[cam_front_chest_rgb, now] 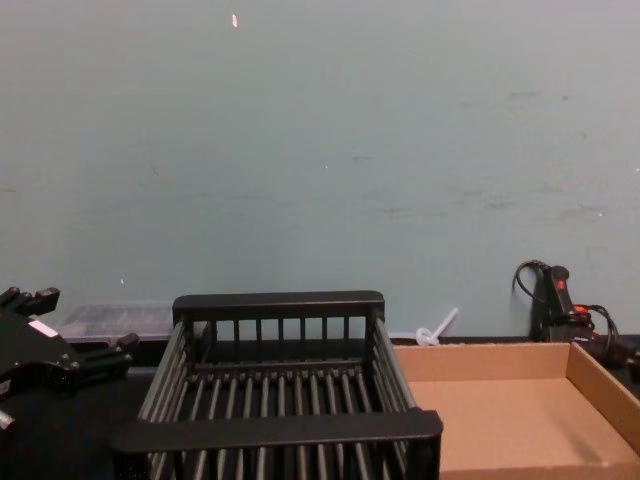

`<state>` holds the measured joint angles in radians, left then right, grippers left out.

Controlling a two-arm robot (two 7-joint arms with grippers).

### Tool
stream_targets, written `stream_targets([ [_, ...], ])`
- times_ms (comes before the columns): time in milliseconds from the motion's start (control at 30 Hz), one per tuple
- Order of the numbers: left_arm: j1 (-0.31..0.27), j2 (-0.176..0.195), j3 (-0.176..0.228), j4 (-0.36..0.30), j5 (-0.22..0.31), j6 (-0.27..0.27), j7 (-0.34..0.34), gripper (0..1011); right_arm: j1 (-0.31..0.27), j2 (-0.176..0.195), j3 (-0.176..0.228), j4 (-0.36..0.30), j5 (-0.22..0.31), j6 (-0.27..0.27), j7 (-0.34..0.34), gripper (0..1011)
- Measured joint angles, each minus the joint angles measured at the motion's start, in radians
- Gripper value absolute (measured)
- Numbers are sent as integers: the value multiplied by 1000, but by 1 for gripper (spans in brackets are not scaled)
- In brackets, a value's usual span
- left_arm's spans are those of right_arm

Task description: Pick up the white tape and place it into the black box , Pick up the silver tape and place it into the brown box.

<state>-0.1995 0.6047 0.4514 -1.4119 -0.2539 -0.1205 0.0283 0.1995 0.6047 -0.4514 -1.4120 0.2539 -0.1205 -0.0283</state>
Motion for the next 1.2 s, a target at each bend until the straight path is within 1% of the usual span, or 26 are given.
stream_targets([
  [1200,0,0,0,0,0,0,0,1001,0,0,0,0,0,0,0,1002],
])
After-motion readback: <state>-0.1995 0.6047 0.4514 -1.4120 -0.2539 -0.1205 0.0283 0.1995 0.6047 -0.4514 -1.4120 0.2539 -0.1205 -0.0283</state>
